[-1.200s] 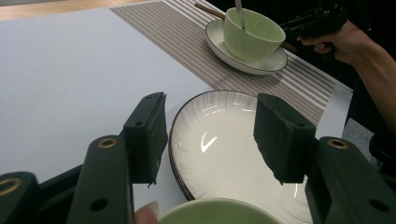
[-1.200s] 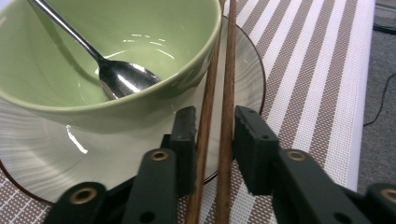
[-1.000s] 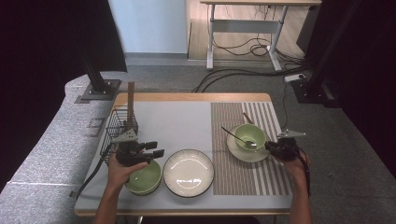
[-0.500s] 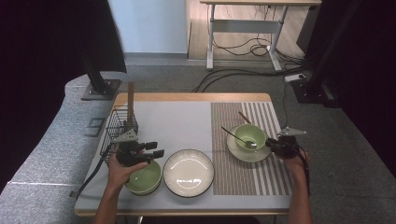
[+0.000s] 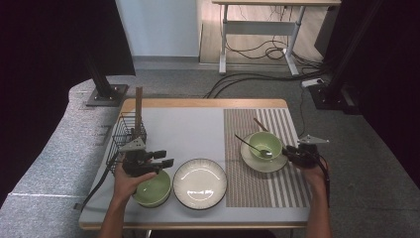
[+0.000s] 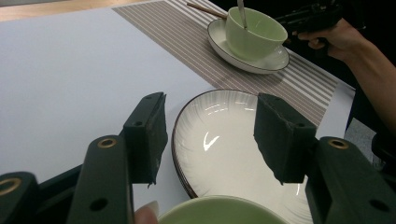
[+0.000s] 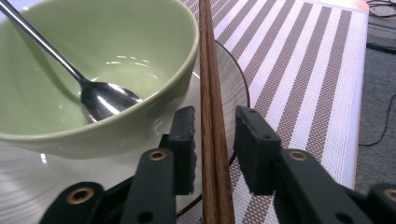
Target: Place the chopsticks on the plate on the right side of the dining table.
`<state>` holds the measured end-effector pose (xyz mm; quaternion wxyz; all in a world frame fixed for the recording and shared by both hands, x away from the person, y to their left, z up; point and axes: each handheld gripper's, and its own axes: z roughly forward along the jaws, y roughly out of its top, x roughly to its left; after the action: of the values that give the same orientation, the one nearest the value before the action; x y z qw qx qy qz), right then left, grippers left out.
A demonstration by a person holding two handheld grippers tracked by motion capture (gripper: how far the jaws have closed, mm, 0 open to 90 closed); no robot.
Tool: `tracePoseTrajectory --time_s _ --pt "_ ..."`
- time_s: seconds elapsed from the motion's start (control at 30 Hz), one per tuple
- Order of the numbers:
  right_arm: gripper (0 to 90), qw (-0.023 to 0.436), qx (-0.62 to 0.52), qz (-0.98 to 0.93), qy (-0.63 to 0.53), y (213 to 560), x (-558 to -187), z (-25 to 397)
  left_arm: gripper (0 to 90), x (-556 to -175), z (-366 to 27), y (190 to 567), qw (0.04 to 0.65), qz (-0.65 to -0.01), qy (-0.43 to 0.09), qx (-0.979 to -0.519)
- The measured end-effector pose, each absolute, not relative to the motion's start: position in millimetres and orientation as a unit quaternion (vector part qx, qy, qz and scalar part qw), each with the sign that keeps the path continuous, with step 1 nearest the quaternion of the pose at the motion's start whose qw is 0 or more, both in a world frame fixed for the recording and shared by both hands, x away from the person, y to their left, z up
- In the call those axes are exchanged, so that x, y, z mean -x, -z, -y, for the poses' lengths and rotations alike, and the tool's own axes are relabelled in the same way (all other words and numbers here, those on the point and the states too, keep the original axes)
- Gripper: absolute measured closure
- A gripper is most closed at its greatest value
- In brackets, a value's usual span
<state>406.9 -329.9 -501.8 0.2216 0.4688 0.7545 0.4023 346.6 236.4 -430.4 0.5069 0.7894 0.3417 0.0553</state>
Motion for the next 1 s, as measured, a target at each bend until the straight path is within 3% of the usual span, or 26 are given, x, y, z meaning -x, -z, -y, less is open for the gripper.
tracePoseTrajectory --time_s 0.53,1.0 --pt "58.0 0.212 -0.491 -0.713 -0.452 481.5 -395.5 334.2 44.1 -345.2 -239.4 427.6 0.513 -0.341 -0.057 -0.786" --pt "49.4 0.211 -0.499 -0.705 -0.458 465.2 -404.8 312.1 44.0 -344.5 -240.9 426.3 0.515 -0.339 -0.057 -0.785"
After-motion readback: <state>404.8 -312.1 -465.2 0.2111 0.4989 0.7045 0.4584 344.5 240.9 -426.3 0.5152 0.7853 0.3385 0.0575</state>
